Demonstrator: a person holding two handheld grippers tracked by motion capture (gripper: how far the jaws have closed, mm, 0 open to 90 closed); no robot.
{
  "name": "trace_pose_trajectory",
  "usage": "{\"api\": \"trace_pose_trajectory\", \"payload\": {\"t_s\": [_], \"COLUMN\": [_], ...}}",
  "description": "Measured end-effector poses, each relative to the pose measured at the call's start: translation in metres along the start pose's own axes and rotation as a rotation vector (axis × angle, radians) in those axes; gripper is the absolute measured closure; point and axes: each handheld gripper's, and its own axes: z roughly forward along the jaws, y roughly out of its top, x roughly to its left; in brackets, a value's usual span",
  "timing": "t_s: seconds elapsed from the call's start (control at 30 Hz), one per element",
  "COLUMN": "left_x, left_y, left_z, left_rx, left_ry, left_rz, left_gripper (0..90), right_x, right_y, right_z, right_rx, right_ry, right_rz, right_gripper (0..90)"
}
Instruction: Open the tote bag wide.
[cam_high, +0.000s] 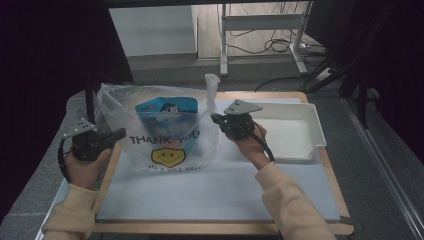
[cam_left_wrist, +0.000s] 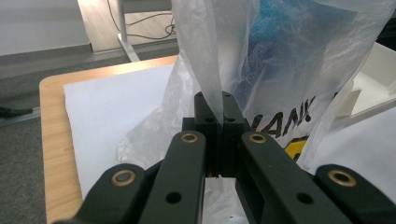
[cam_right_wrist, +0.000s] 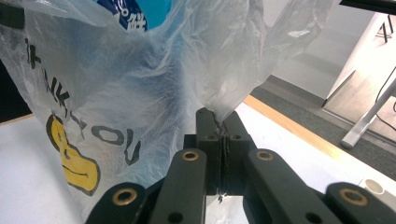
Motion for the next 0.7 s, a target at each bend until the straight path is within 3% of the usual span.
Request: {"api": "trace_pose_trajectory", "payload": {"t_s": [0.7], "left_x": [0.002], "left_y": [-0.021], "left_z": [0.009], "left_rx": [0.029], "left_ry": [-0.012], "left_rz": [-0.030], "left_gripper": [90.0], "right_x": [0.009], "right_y": [-0.021], "right_z": [0.012], "right_rx": [0.039], "right_ry": [0.007], "right_rz": [0.007], "right_gripper": [87.3]}}
